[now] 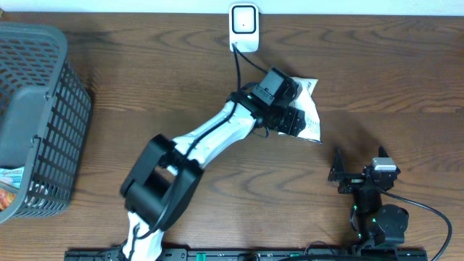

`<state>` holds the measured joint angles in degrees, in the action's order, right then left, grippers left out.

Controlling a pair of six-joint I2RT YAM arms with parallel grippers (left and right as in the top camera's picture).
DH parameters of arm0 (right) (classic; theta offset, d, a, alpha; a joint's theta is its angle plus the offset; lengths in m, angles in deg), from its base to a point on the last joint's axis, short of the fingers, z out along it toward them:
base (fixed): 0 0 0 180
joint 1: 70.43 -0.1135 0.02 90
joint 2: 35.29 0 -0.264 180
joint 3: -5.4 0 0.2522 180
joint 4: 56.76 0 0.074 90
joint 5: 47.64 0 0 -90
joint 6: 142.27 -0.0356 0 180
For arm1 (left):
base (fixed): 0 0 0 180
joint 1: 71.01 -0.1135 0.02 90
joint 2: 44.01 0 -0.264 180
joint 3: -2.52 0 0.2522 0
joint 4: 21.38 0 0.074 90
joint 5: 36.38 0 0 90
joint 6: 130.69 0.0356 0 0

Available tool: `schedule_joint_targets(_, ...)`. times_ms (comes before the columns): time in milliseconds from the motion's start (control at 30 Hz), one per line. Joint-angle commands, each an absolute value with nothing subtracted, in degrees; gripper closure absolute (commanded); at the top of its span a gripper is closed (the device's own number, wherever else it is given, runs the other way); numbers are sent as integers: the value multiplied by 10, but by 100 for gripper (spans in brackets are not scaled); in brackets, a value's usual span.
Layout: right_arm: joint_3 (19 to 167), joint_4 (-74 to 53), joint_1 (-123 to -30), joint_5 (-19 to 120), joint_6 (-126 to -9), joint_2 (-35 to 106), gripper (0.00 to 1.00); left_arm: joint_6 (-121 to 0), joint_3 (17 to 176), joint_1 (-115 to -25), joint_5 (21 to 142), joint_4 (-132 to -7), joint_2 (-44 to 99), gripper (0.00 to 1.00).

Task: Scan the item barcode
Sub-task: 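Move the Kleenex pack past the scanner and release it on the table, then reach into the basket and grasp the mint-green wipes pouch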

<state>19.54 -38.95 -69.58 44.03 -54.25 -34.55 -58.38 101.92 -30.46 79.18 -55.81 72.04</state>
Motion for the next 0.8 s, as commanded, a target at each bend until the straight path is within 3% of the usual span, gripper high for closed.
schedule_joint_targets(0, 195, -387, -693, 439, -548, -346, 1, -574, 1038, -310, 830, -543, 619, 28)
schedule_joint_targets(133, 195, -387, -693, 439, -548, -346, 1, -528, 1038, -327, 807, -539, 535, 27)
schedule_joint_targets(300, 195, -387, -693, 439, -548, -346, 1, -505, 1038, -385, 668, -550, 415, 27)
schedule_joint_targets(367, 195, -387, -693, 439, -548, -346, 1, -506, 1038, -420, 599, -555, 373, 20)
schedule_joint_targets(633, 195, -387, -693, 439, -548, -346, 1, -506, 1038, -646, 387, -587, 249, 9)
schedule_joint_targets(767, 195, -387, -693, 439, -548, -346, 1, -509, 1038, -792, 370, -609, 238, 9)
